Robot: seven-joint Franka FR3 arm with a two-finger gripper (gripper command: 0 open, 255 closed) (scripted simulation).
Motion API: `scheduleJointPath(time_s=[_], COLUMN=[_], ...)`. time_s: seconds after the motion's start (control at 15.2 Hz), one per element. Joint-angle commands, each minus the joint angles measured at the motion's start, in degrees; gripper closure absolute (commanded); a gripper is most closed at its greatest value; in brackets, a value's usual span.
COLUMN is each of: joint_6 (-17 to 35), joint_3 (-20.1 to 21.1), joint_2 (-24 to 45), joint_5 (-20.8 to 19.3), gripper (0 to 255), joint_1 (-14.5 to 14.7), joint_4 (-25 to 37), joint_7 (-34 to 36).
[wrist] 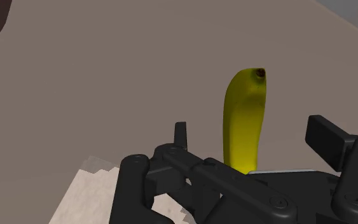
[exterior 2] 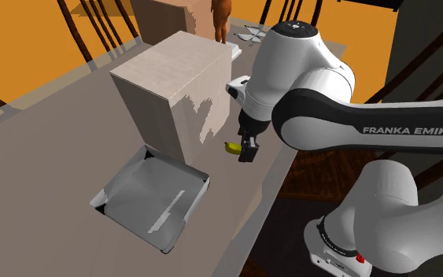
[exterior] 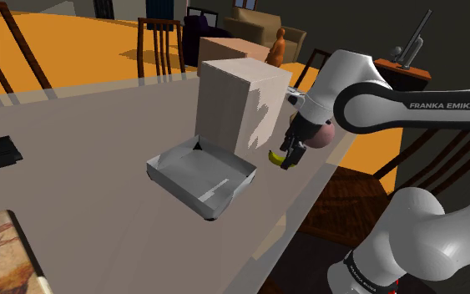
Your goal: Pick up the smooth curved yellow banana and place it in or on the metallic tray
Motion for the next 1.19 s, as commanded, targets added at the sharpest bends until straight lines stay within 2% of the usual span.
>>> scheduleJointPath(time_s=[0.0,0.26,0.33,0.92,1.12], joint_6=[0.10,0.10,0.10,0.10,-2.40], joint_3=[0.00,0.00,0.00,0.00,0.08], joint_2=[0.00,0.00,0.00,0.00,-0.45], joint_5=[0.00,0.00,0.00,0.00,0.01], gripper=[0,0,255,255,255], joint_1=[0.00,0.00,0.00,0.00,0.01], joint_4=[-0.08,-0.07,-0.07,-0.08,1.98], joint_7=[-0.01,0.00,0.00,-0.01,0.11])
